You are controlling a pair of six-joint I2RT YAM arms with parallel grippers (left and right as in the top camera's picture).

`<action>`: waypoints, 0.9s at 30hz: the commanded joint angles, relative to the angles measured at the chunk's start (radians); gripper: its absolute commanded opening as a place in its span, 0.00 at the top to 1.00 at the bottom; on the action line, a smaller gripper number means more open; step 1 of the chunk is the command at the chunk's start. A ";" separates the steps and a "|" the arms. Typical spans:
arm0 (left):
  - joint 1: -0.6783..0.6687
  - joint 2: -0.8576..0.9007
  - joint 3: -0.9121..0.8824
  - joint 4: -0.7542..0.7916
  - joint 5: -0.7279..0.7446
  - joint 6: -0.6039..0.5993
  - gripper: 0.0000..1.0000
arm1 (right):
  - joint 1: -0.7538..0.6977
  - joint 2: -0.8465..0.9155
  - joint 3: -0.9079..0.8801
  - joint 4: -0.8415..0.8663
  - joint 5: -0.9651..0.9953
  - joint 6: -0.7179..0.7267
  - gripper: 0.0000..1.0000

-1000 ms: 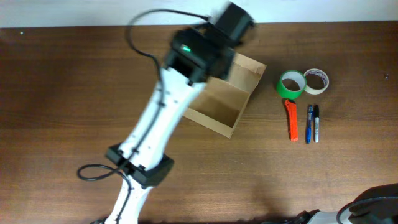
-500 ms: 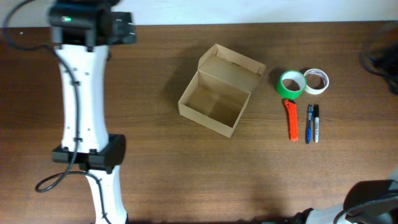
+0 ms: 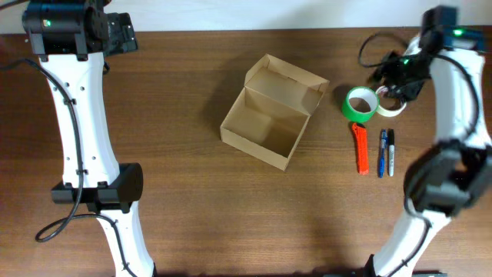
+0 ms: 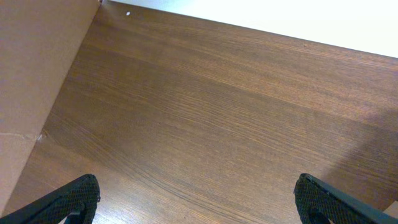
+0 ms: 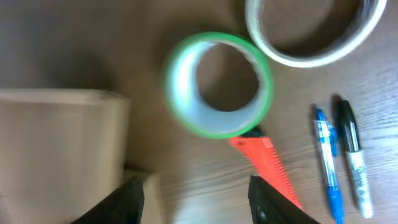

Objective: Pack container
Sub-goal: 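Grasp the green tape roll with the right gripper and lift it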

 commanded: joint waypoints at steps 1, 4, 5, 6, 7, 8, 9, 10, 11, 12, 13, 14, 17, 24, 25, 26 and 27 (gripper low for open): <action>0.008 -0.032 0.008 0.001 -0.003 0.009 0.00 | 0.000 0.038 0.043 -0.019 0.124 -0.018 0.45; 0.011 -0.032 0.008 0.001 -0.003 0.009 0.00 | 0.001 0.050 0.043 -0.037 0.209 -0.018 0.45; 0.010 -0.032 0.008 0.001 -0.003 0.009 0.00 | 0.002 0.050 0.043 -0.038 0.224 -0.027 0.45; 0.010 -0.032 0.008 0.001 -0.003 0.009 0.00 | 0.005 0.050 0.043 -0.037 0.239 -0.034 0.44; 0.010 -0.032 0.008 0.001 -0.003 0.009 0.00 | 0.005 0.050 0.043 -0.038 0.257 -0.034 0.44; 0.010 -0.032 0.008 0.001 -0.003 0.009 0.00 | 0.005 0.050 0.043 -0.038 0.272 -0.034 0.44; 0.010 -0.032 0.008 0.001 -0.003 0.009 0.00 | 0.005 0.051 0.042 -0.039 0.282 -0.034 0.44; 0.009 -0.032 0.008 0.001 -0.003 0.009 0.00 | 0.005 0.051 0.040 -0.039 0.286 -0.035 0.43; 0.009 -0.032 0.008 0.001 -0.003 0.009 0.00 | 0.005 0.053 0.040 -0.037 0.290 -0.037 0.43; 0.009 -0.032 0.008 0.001 -0.003 0.009 0.00 | 0.006 0.058 0.040 -0.035 0.289 -0.037 0.43; 0.009 -0.032 0.008 0.001 -0.003 0.009 0.00 | 0.006 0.063 0.040 -0.034 0.289 -0.037 0.43; 0.009 -0.032 0.008 0.001 -0.003 0.009 0.00 | 0.007 0.070 0.040 -0.033 0.289 -0.036 0.43; 0.009 -0.032 0.008 0.001 -0.003 0.009 0.00 | 0.011 0.102 0.040 -0.033 0.285 -0.036 0.43; 0.008 -0.032 0.008 0.001 -0.003 0.009 0.00 | 0.034 0.164 0.040 -0.006 0.247 -0.036 0.39; 0.008 -0.032 0.008 0.001 -0.003 0.009 0.00 | 0.034 0.171 0.040 -0.003 0.237 -0.036 0.39; 0.008 -0.032 0.008 0.001 -0.003 0.009 0.00 | 0.036 0.180 0.040 0.001 0.232 -0.032 0.39; 0.008 -0.032 0.008 0.001 -0.003 0.009 0.00 | 0.037 0.188 0.040 0.003 0.232 -0.032 0.39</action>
